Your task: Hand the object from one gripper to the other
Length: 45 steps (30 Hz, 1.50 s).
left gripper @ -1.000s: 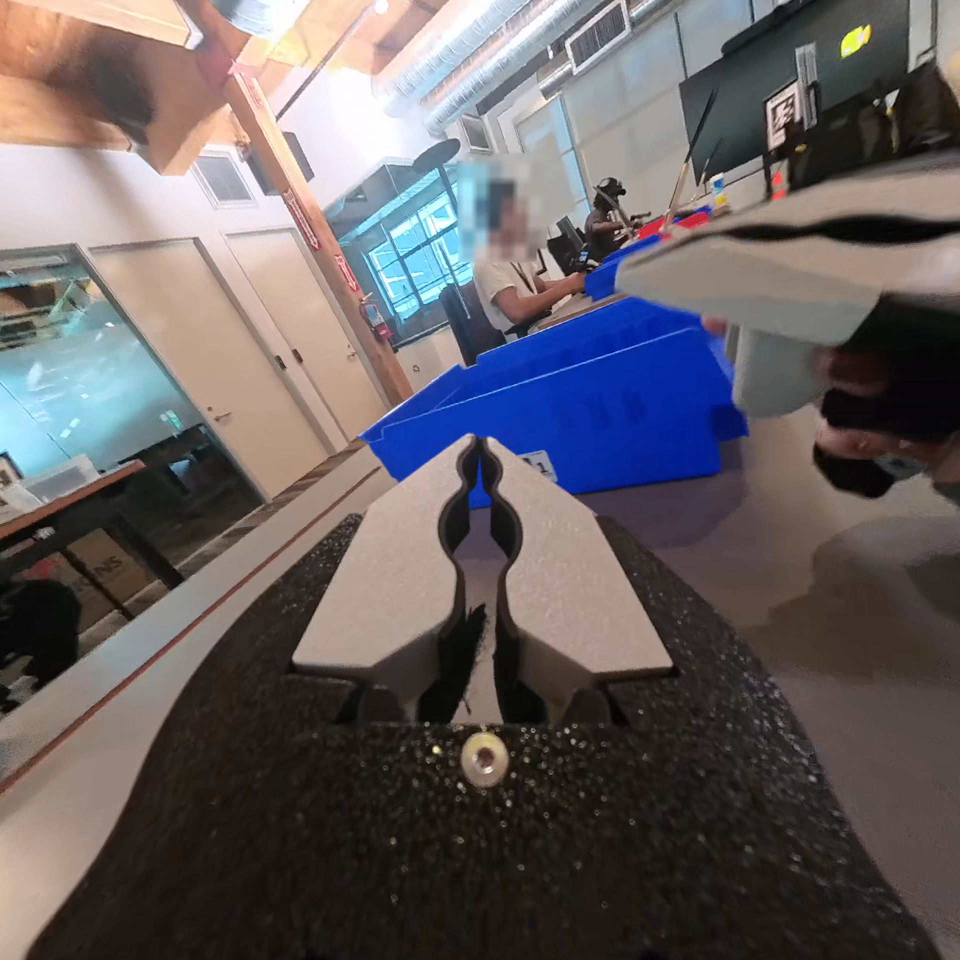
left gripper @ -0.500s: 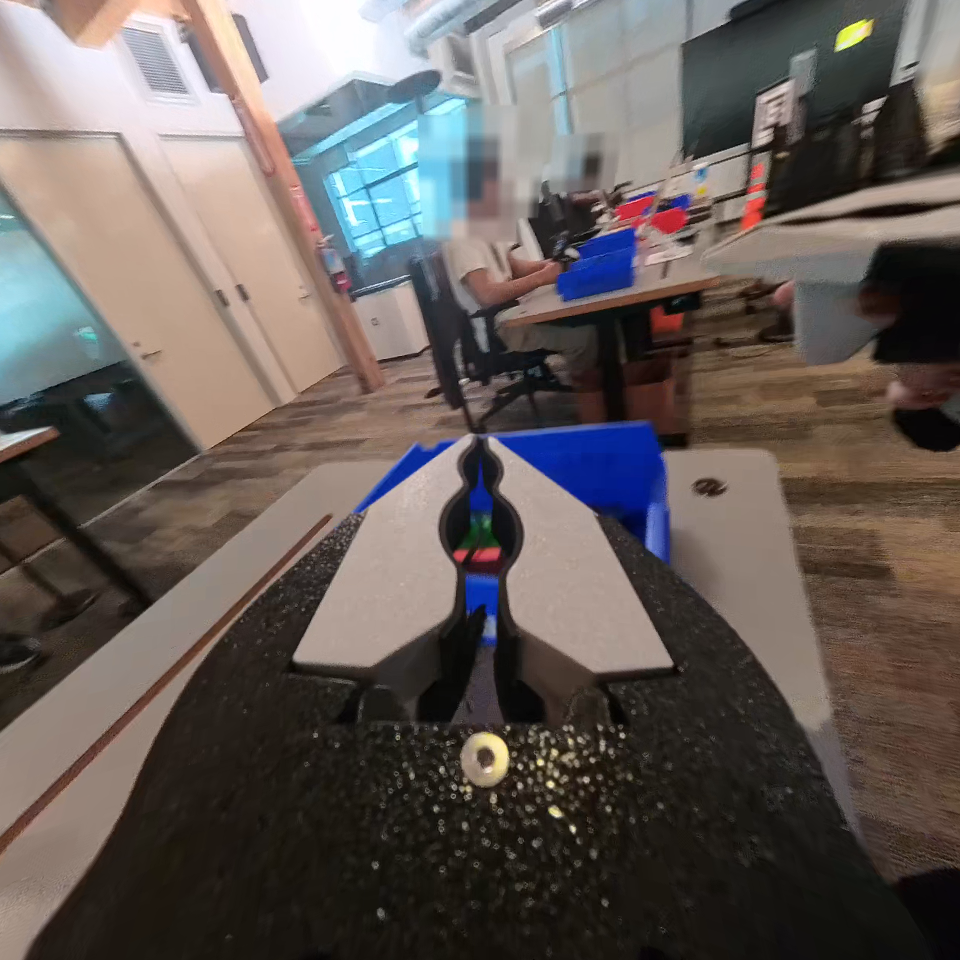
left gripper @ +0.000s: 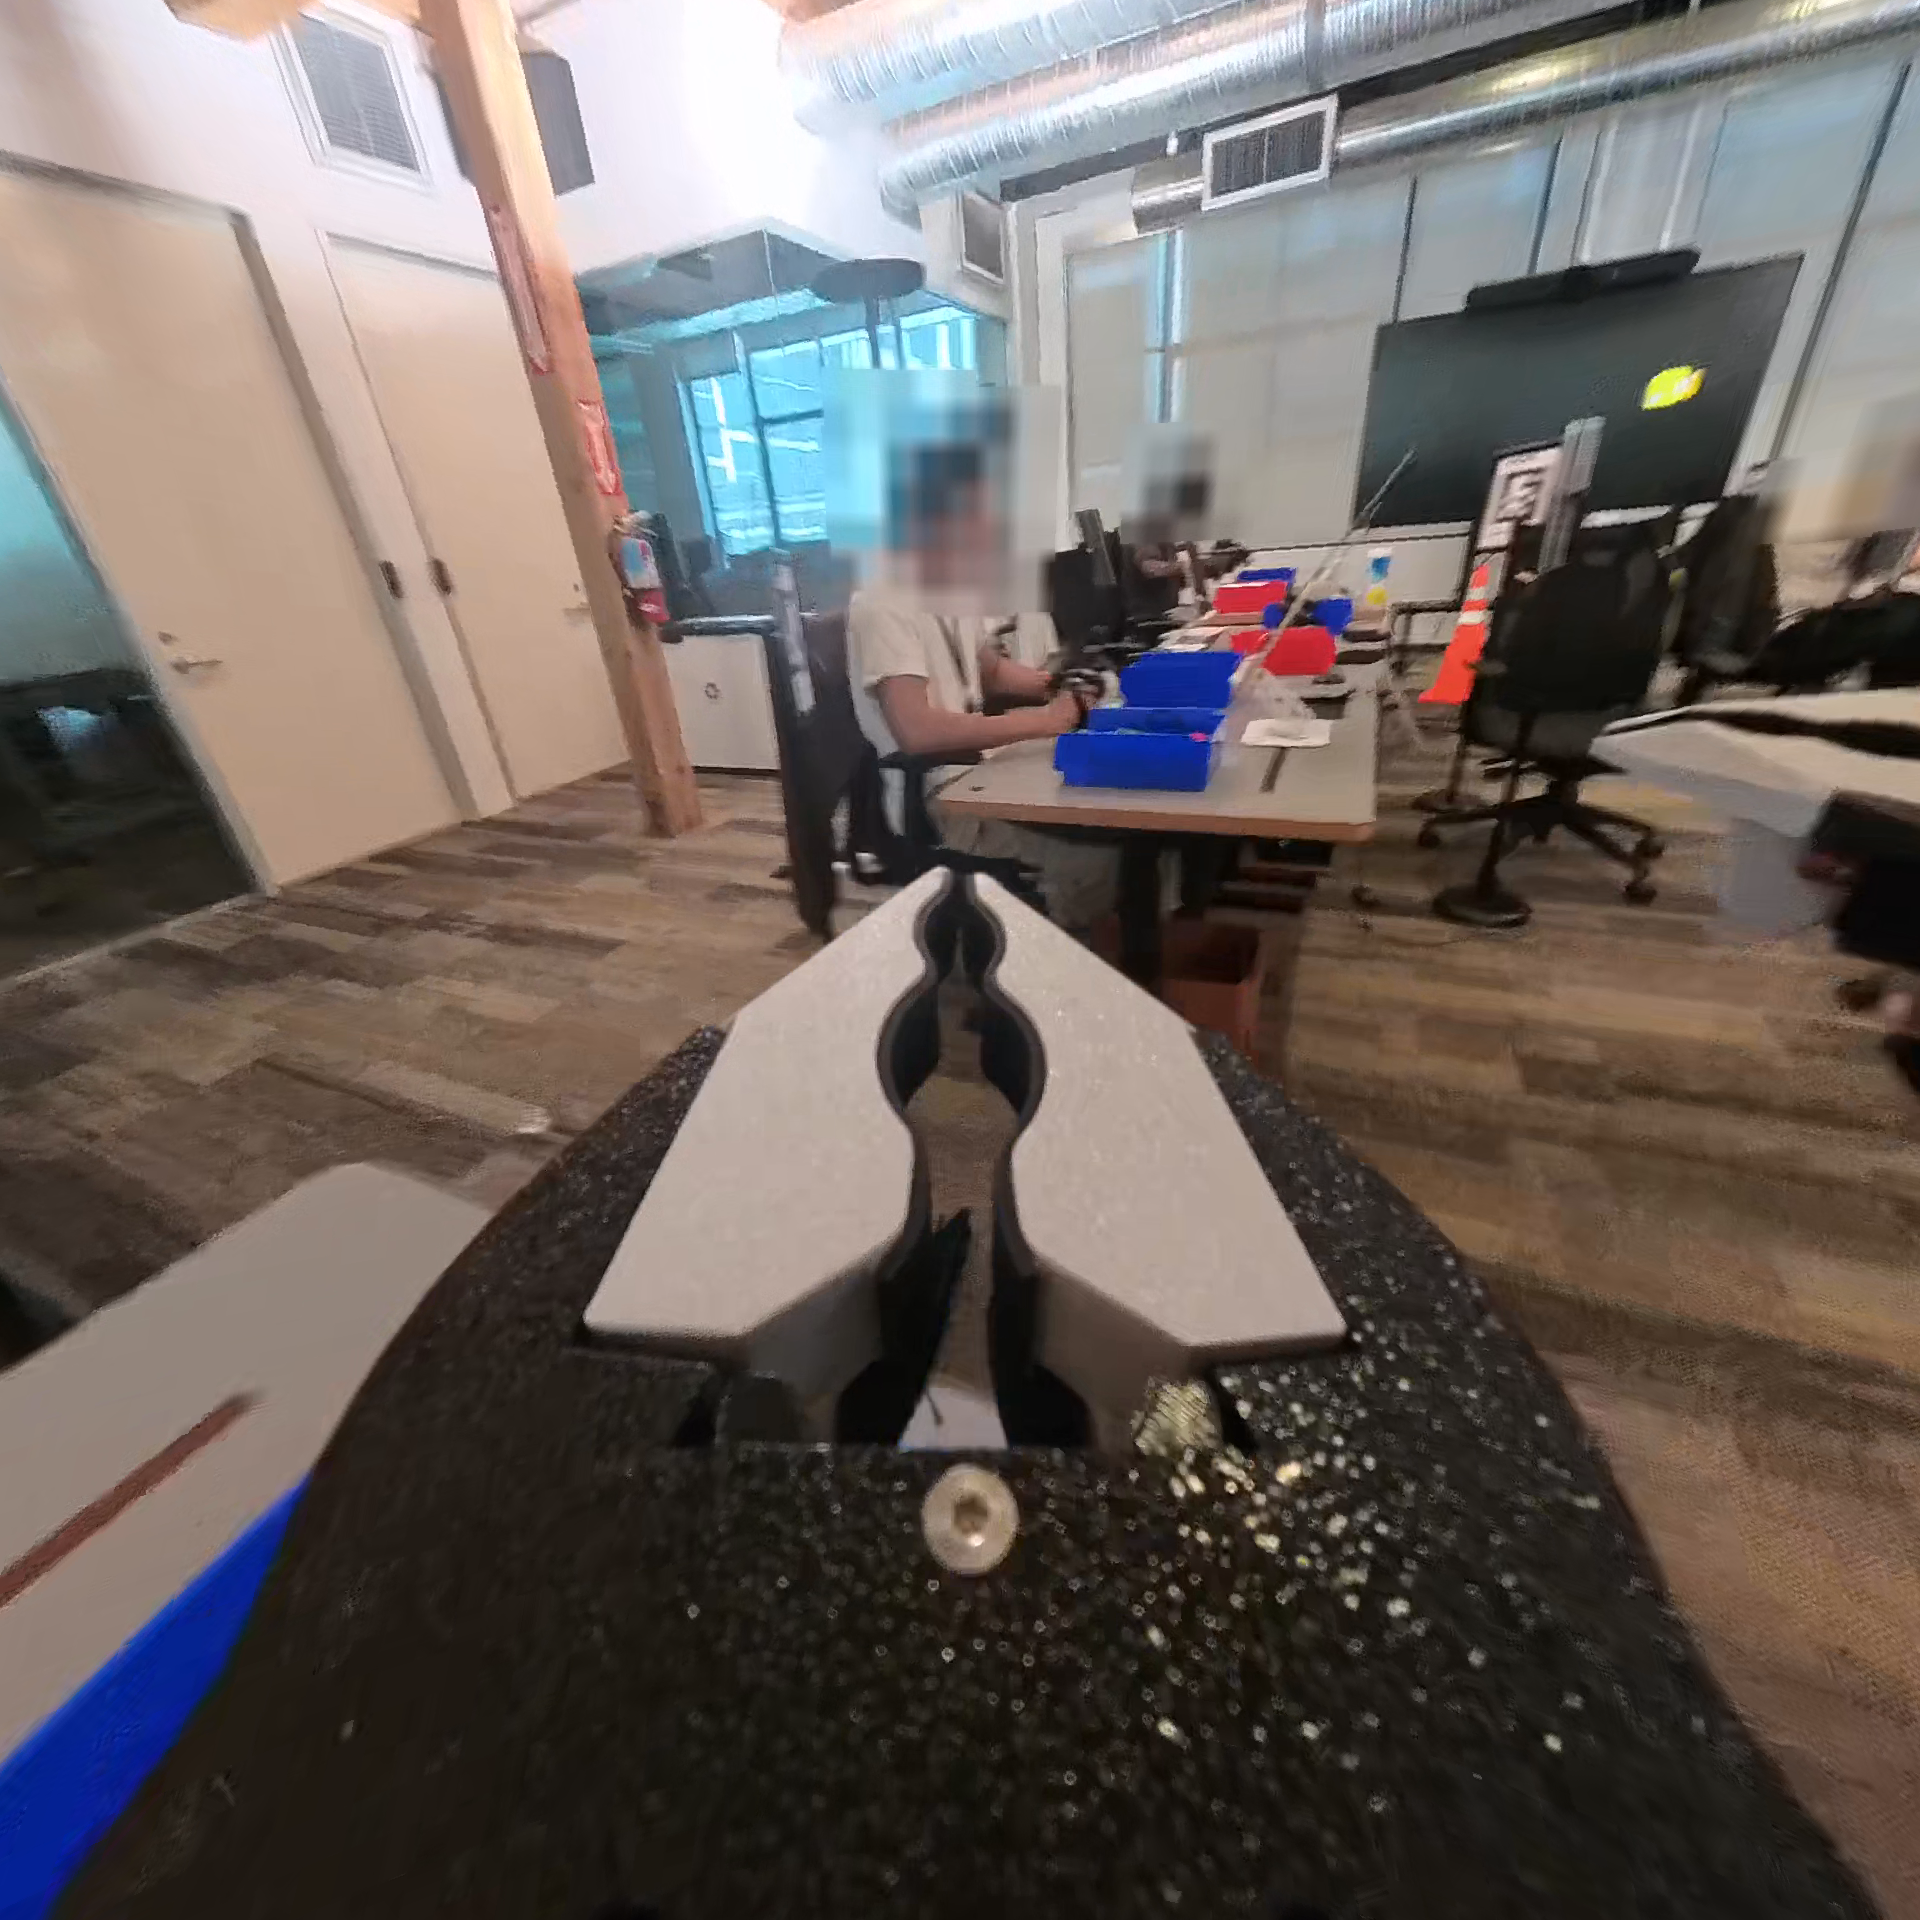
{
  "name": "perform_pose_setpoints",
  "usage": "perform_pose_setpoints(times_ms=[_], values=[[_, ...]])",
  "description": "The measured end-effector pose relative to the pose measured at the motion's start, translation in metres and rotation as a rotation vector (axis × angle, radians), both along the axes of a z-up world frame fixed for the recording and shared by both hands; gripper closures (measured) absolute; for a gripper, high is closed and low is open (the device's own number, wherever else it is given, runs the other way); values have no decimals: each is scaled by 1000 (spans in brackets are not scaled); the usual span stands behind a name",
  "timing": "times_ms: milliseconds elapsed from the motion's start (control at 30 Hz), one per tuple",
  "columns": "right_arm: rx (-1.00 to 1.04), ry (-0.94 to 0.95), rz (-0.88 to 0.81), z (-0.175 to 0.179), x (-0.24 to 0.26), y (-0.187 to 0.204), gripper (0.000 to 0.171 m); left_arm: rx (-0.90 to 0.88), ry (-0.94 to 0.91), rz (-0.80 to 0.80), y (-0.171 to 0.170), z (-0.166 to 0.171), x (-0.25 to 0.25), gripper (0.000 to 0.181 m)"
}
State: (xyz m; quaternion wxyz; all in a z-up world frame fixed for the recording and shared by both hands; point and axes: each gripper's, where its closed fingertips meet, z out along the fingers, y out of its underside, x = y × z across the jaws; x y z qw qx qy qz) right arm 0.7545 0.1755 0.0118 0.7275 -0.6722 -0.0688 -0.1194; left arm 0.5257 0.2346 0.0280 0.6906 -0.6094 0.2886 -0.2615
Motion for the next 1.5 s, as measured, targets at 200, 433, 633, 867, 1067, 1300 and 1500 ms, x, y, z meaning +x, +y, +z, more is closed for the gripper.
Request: perform_pose_setpoints(times_ms=[200,433,633,867,1067,1300,1500], values=[[-17,176,-18,10,105,27,164,-147,-100,-66,35,-11,98,181],[-110,186,104,-28,145,97,163,-181,-74,61,132,-34,143,181],[-146,121,268,-44,181,234,157,-149,173,304,238,-72,143,181],[-195,56,390,-50,244,420,125,-233,88,513,369,-84,147,179],[-204,98,443,-64,288,562,118,-251,250,521,490,-86,183,151],[-237,37,543,-106,305,753,118,-208,181,970,629,-117,122,115],[-360,38,598,-163,289,937,109,-390,181,1285,696,-192,48,70]])
